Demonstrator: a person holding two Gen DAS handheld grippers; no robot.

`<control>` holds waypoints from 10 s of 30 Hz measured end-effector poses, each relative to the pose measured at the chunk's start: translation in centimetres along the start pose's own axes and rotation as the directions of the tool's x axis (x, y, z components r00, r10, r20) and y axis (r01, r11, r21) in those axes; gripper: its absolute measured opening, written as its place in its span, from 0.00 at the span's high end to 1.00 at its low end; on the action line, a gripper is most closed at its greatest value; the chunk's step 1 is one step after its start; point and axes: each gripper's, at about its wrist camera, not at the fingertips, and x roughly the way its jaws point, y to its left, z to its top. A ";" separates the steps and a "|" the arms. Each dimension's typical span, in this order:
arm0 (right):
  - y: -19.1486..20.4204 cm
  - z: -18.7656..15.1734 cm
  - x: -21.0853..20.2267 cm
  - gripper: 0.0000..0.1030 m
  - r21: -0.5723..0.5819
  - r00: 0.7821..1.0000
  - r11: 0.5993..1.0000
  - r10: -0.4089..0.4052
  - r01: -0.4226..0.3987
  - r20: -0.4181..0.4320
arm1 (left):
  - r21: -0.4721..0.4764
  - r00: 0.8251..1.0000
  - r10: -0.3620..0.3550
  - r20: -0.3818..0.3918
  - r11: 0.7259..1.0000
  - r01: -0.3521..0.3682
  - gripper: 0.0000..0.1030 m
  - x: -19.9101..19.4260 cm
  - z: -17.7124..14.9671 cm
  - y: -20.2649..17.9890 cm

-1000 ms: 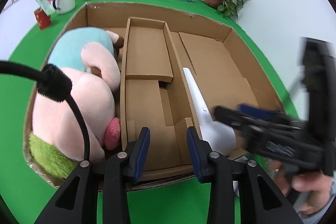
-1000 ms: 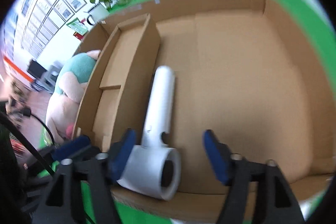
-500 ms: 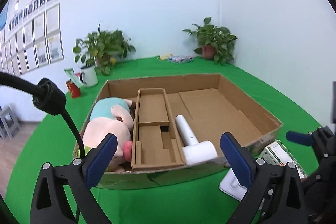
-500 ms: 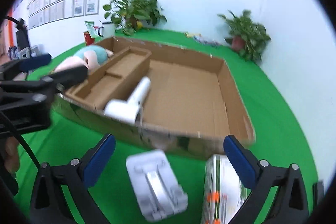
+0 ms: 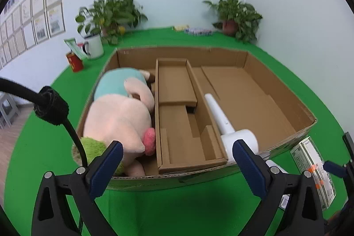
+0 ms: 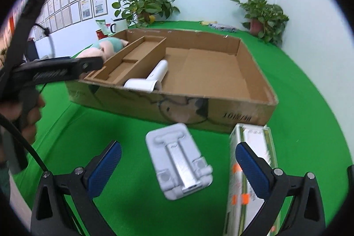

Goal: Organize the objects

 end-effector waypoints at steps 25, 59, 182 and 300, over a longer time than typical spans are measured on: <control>0.6 -1.5 1.0 0.01 0.012 0.995 0.996 0.092 -0.091 -0.038 | -0.044 0.964 -0.218 -0.149 0.976 0.214 0.24 1.8 0.2 0.3; 1.0 -3.6 2.2 0.17 0.022 0.968 0.981 0.193 -0.192 -0.159 | -0.154 0.903 -0.395 -0.167 0.916 0.371 0.19 -1.5 -9.0 -0.8; -5.0 10.4 13.0 0.36 0.155 0.932 0.970 0.225 -0.187 -0.285 | -0.310 0.773 -0.579 -0.258 0.808 0.501 0.77 14.7 8.2 -5.5; -2.8 -4.7 -2.5 0.38 0.046 0.985 0.989 0.142 -0.138 -0.099 | -0.204 0.972 -0.233 -0.025 0.953 0.224 0.03 -6.9 -10.2 -2.1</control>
